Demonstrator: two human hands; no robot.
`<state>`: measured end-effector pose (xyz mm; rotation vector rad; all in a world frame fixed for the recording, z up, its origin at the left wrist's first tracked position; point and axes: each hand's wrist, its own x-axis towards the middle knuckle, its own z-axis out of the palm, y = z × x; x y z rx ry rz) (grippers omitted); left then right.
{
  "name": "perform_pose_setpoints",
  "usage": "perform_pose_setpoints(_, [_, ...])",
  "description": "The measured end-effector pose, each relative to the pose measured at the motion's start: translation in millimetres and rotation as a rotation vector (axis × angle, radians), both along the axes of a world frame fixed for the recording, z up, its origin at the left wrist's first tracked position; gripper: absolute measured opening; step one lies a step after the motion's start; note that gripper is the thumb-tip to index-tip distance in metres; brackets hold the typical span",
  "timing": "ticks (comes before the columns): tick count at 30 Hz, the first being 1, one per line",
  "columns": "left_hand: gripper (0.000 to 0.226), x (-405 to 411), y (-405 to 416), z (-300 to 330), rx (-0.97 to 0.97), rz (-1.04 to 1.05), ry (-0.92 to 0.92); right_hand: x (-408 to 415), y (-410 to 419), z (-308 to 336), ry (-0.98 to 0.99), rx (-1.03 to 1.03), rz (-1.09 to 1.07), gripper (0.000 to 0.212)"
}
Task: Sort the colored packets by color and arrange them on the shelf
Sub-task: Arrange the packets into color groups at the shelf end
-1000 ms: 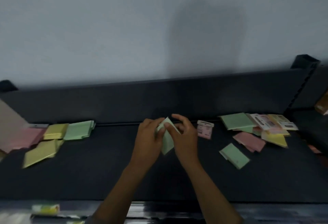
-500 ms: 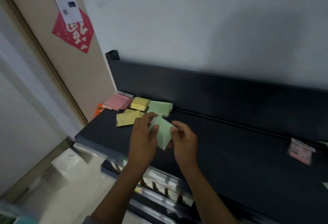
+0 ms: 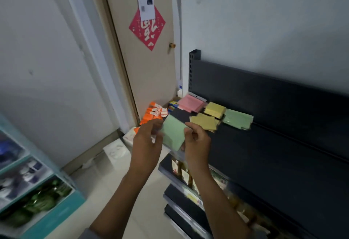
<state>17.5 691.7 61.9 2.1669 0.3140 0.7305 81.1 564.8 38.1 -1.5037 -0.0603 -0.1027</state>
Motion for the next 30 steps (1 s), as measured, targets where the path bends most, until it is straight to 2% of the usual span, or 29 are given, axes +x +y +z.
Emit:
perform_pose_setpoints(7, [0.032, -12.6, 36.9, -13.4, -0.024, 0.109, 0.047, -0.4, 47.4, -1.4, 0.006, -0.084, 0.095, 0.017])
perform_pose_setpoints(14, [0.048, -7.1, 67.5, -26.6, 0.015, 0.201, 0.114, 13.6, 90.3, -4.5, 0.032, -0.066, 0.178, 0.016])
perform_pose_setpoints(19, [0.050, 21.9, 76.9, -18.8, 0.011, 0.189, 0.119, 42.0, 102.9, -4.5, 0.067, -0.037, 0.172, 0.020])
perform_pose_setpoints(24, [0.046, 72.0, 55.2, -18.8, -0.076, 0.054, 0.107, 84.4, 69.6, -8.5, 0.098, -0.015, 0.069, 0.025])
perform_pose_setpoints(30, [0.041, 147.9, -5.2, -25.6, -0.021, -0.231, 0.160, 136.3, -7.0, -23.5, 0.126, 0.007, -0.215, 0.036])
